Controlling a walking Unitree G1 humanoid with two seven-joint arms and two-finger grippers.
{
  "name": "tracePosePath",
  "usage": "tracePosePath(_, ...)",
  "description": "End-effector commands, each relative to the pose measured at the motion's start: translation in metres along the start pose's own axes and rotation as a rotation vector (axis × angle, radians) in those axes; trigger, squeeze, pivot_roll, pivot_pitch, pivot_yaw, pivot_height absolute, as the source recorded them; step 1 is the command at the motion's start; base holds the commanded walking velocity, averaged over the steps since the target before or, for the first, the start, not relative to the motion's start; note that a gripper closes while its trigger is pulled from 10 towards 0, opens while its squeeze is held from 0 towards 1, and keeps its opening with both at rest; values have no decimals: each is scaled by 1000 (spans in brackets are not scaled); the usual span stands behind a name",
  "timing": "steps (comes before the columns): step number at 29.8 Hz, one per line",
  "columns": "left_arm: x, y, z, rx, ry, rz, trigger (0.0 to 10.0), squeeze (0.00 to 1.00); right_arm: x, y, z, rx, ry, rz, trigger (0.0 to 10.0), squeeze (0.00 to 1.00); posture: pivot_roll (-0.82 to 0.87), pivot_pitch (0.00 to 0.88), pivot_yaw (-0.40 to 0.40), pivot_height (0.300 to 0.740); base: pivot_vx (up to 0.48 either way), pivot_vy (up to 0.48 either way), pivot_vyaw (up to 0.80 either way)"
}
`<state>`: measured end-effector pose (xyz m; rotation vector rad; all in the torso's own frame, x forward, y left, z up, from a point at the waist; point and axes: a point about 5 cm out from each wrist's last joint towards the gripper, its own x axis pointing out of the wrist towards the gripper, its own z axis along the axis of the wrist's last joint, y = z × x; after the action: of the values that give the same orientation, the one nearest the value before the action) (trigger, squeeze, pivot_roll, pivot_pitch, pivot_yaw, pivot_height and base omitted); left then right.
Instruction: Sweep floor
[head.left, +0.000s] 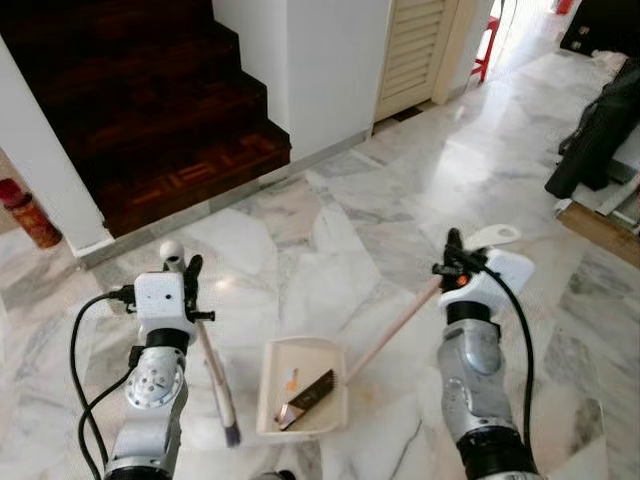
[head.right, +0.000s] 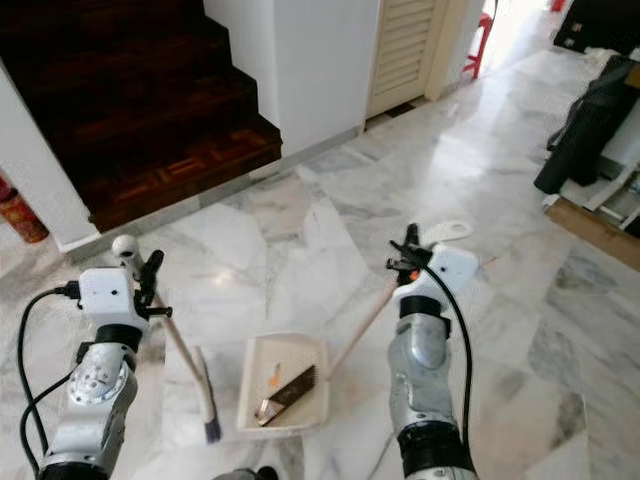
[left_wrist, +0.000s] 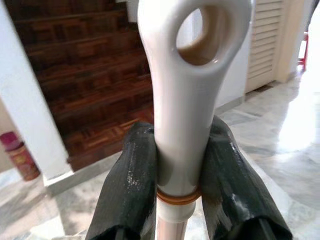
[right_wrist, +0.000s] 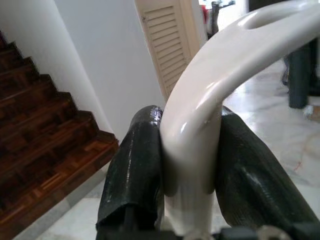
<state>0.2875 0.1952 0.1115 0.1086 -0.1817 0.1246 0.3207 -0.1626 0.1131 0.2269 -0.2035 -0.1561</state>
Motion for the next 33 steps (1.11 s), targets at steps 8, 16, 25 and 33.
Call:
tracePosePath(8, 0, 0, 9, -5, -43, -2, 10000, 0, 5, -1, 7, 6, -31, -7, 10000, 0, 124, 28, -4, 740, 0, 298, 652)
tracePosePath(16, 0, -1, 9, -6, -46, -5, 10000, 0, 5, -2, 7, 2, -33, -5, 10000, 0, 125, 18, -3, 740, 0, 292, 0)
tracePosePath(25, 0, -1, 10, -7, -51, -7, 10000, 0, 6, 0, 7, -22, -34, 6, 10000, 0, 128, 23, -3, 740, 0, 288, 211)
tracePosePath(33, -1, -3, 10, -4, -51, -13, 10000, 0, 5, 0, 6, -14, -30, -5, 10000, 0, 128, 29, -4, 740, 0, 102, 633)
